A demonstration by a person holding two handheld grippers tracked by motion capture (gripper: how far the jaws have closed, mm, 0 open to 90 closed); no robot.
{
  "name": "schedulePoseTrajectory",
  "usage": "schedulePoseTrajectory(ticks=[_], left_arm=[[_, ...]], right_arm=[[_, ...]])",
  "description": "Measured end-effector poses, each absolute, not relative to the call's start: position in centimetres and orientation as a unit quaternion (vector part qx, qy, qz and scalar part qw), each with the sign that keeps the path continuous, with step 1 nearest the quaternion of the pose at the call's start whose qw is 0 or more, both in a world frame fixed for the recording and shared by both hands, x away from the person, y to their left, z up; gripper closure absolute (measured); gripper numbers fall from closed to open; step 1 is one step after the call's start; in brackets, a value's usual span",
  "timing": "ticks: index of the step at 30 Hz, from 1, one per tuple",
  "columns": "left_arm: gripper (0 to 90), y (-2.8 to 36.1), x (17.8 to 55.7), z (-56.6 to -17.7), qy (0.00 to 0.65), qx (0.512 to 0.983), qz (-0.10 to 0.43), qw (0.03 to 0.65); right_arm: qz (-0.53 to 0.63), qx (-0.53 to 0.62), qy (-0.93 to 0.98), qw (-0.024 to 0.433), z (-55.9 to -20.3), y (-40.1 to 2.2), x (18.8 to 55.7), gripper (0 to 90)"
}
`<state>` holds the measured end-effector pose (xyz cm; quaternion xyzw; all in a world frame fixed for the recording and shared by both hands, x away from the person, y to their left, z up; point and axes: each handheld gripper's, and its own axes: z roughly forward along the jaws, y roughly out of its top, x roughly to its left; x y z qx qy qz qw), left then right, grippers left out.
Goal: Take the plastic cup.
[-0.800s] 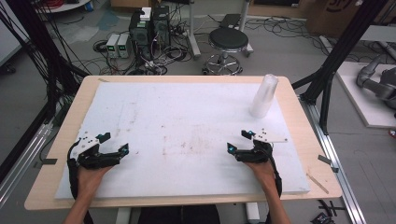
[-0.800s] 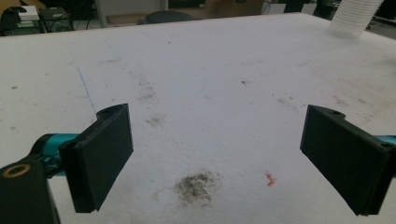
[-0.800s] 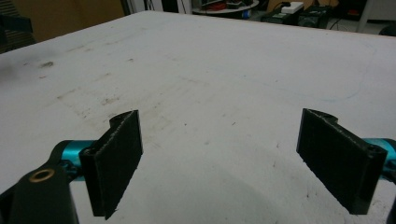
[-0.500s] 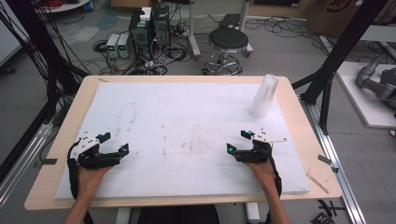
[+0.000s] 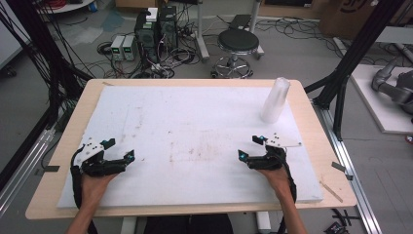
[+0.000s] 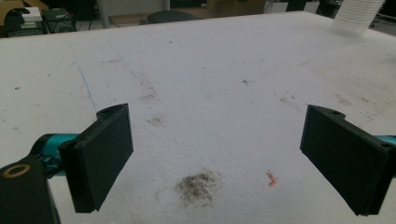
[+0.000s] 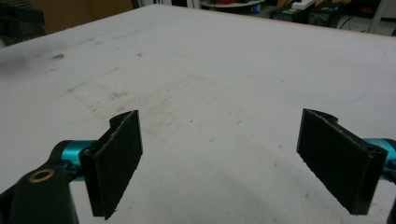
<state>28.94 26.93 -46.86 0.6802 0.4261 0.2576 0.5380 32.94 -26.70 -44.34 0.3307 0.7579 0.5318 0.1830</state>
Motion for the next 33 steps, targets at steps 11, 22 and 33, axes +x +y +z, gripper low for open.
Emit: schedulePoseTrajectory(ticks=[11, 22, 33], left_arm=[[9.3, 26.9, 29.1, -46.9, 0.429, 0.684, 0.250, 0.534], [9.3, 26.9, 29.2, -46.8, 0.427, 0.686, 0.249, 0.533], [9.3, 26.8, 29.2, -46.8, 0.427, 0.689, 0.247, 0.531]], right_arm=[[0.514, 0.328, 0.766, 0.203, -39.9, -29.7, 33.3, 13.8], [0.494, 0.348, 0.766, 0.219, -36.2, -32.6, 34.6, 13.3], [0.469, 0.375, 0.763, 0.238, -32.6, -35.9, 37.6, 13.2]])
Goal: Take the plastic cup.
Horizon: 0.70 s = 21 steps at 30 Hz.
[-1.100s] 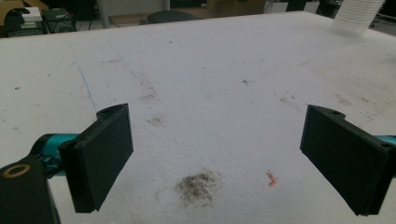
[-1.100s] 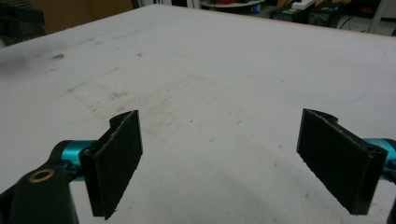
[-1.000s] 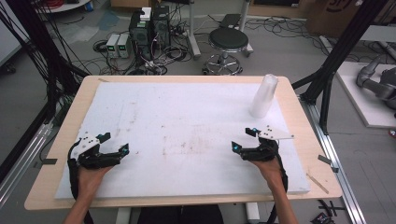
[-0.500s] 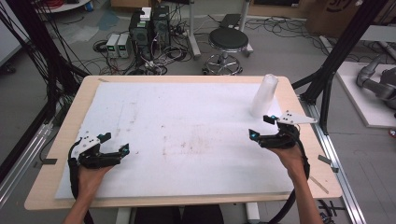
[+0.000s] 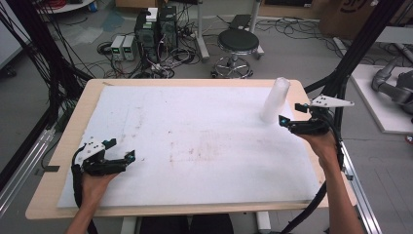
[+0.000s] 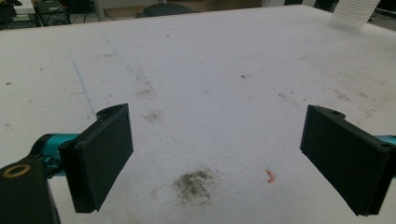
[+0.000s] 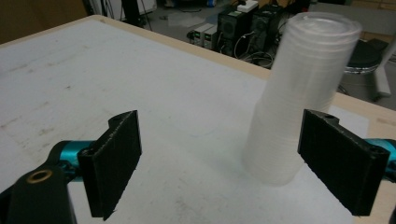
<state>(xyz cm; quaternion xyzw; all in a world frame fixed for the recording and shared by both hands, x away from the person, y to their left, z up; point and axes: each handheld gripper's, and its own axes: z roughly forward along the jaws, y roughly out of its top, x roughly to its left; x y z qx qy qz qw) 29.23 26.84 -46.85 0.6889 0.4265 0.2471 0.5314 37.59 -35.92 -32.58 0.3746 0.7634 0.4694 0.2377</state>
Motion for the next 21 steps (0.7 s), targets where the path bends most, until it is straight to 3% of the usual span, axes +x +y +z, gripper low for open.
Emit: schedulePoseTrajectory(ticks=[21], left_arm=[[9.3, 26.7, 29.2, -46.8, 0.421, 0.695, 0.253, 0.526]], right_arm=[[0.429, 0.406, 0.771, 0.237, -29.7, -37.0, 43.5, 13.1]])
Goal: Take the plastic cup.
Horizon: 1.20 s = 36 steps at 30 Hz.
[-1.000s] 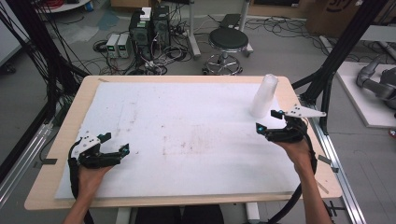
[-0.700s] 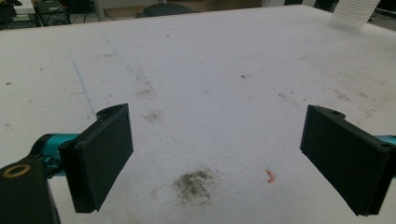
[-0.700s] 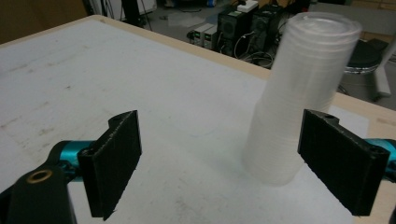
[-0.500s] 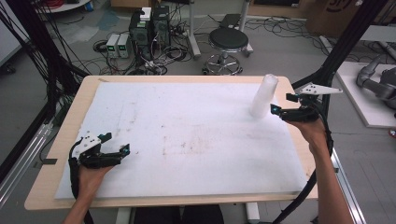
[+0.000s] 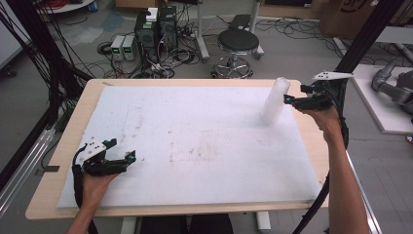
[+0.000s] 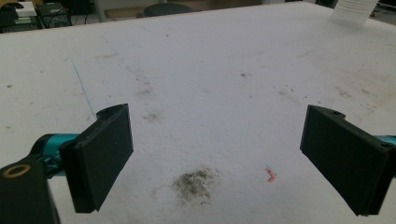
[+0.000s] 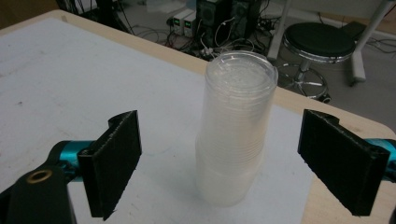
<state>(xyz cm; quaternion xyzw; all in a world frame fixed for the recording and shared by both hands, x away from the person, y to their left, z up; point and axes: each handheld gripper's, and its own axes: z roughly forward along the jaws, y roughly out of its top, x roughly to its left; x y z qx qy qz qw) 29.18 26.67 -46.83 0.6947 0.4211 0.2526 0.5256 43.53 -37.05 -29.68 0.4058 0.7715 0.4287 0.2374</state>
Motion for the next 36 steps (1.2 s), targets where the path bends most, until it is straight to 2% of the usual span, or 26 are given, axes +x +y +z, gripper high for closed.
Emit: schedulePoseTrajectory(ticks=[19, 36], left_arm=[[9.3, 26.5, 29.2, -46.8, 0.420, 0.698, 0.254, 0.521], [9.3, 26.5, 29.2, -46.8, 0.421, 0.700, 0.254, 0.518]], right_arm=[[0.418, 0.424, 0.770, 0.231, -31.4, -36.1, 47.1, 13.1], [0.419, 0.431, 0.764, 0.233, -32.5, -35.4, 48.7, 13.1]])
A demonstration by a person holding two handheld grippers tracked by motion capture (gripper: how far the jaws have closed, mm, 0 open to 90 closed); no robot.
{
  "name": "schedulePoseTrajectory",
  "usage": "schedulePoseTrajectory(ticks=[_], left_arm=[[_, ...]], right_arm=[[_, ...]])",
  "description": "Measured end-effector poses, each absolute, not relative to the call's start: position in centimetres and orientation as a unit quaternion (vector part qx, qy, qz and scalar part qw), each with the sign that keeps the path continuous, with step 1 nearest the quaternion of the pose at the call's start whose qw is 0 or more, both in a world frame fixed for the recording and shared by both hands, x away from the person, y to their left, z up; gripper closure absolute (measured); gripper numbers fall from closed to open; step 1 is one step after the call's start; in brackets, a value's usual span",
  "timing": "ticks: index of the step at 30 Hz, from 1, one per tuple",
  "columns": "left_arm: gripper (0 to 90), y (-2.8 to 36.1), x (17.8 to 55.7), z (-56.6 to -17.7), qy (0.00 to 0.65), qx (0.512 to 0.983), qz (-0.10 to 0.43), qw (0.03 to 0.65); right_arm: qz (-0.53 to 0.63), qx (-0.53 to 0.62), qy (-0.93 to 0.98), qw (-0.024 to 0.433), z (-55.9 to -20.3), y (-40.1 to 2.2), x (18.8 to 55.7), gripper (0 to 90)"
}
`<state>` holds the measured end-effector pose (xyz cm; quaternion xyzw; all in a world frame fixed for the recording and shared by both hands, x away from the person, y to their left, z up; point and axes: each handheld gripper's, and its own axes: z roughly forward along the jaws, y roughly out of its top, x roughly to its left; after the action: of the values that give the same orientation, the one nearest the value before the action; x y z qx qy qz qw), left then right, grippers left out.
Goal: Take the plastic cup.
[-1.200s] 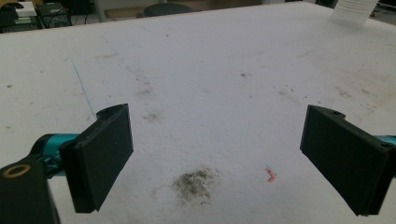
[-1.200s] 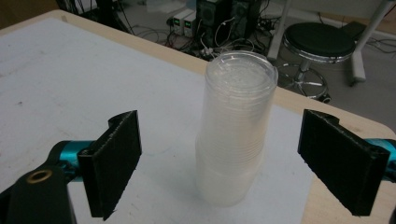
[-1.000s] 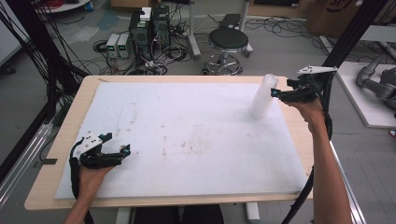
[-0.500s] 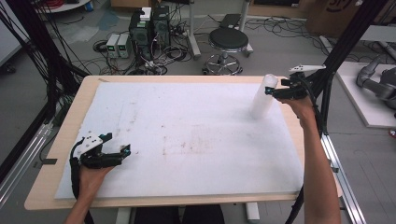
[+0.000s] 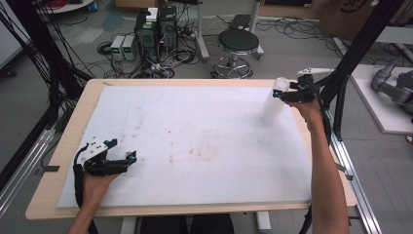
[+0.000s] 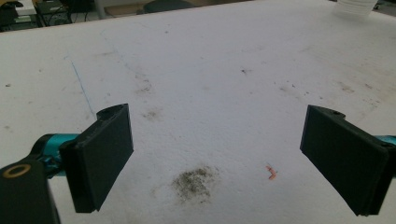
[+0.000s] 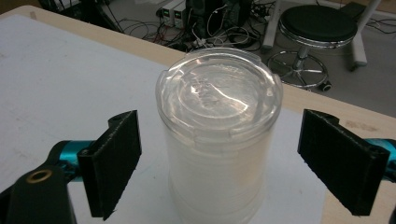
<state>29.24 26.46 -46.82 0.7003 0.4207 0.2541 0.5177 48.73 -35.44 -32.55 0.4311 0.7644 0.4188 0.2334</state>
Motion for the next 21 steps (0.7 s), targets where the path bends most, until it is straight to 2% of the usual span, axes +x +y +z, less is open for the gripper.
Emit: schedulePoseTrajectory(ticks=[21], left_arm=[[9.4, 26.50, 29.28, -46.81, 0.420, 0.702, 0.253, 0.517]], right_arm=[[0.418, 0.445, 0.755, 0.239, -33.33, -34.73, 49.58, 14.2]])
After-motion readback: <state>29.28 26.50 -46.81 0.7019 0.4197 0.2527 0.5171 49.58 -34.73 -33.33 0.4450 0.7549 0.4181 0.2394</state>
